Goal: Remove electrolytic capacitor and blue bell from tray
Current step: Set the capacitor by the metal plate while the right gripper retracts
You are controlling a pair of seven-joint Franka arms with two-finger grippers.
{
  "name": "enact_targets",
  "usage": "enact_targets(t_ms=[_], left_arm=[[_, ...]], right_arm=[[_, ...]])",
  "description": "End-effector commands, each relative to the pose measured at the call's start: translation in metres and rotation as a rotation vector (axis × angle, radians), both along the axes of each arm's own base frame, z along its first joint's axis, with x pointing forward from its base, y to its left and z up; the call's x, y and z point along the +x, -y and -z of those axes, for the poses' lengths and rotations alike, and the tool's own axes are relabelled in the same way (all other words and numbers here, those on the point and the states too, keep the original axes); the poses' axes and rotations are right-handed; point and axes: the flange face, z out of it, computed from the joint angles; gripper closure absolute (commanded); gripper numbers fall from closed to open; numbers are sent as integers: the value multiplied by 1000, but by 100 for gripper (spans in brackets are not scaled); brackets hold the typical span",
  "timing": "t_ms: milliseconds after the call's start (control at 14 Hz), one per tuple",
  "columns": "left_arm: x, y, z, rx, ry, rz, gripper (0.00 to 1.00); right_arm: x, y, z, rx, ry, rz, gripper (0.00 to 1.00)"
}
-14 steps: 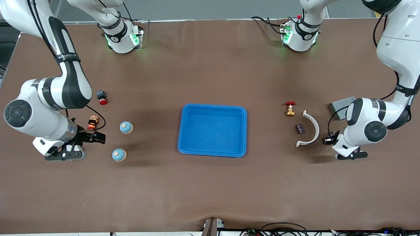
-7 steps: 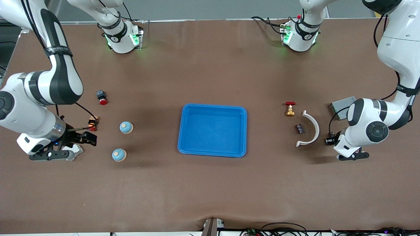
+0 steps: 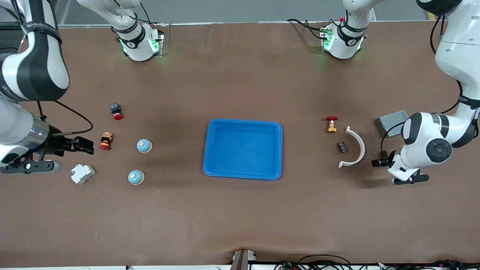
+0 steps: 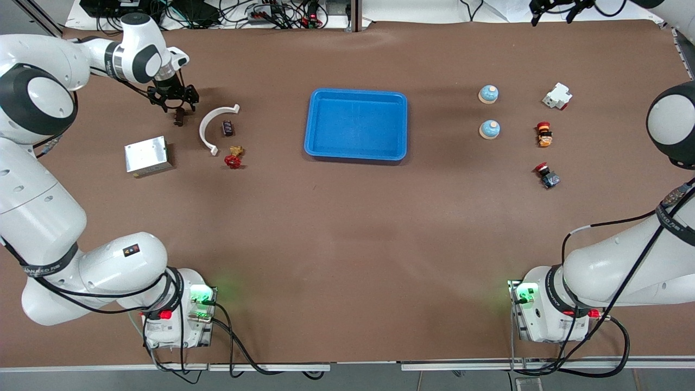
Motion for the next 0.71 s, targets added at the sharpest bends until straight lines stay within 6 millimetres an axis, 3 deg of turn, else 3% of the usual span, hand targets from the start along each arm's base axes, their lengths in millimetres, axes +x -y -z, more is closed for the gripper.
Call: enact_targets(t_ms=[0,286,643], left_arm=[[0,-8,-26,24,5,6,0],[-6,-30,-73,-10,-26,-34,0],[-21,-91,-135,-89,-84,73,0]], right_arm=[[-11,11,-30,-7,-28,21,0],[-33,14,-71,5,-7,30,0],[-41,10,-79,2,-8,49,0]])
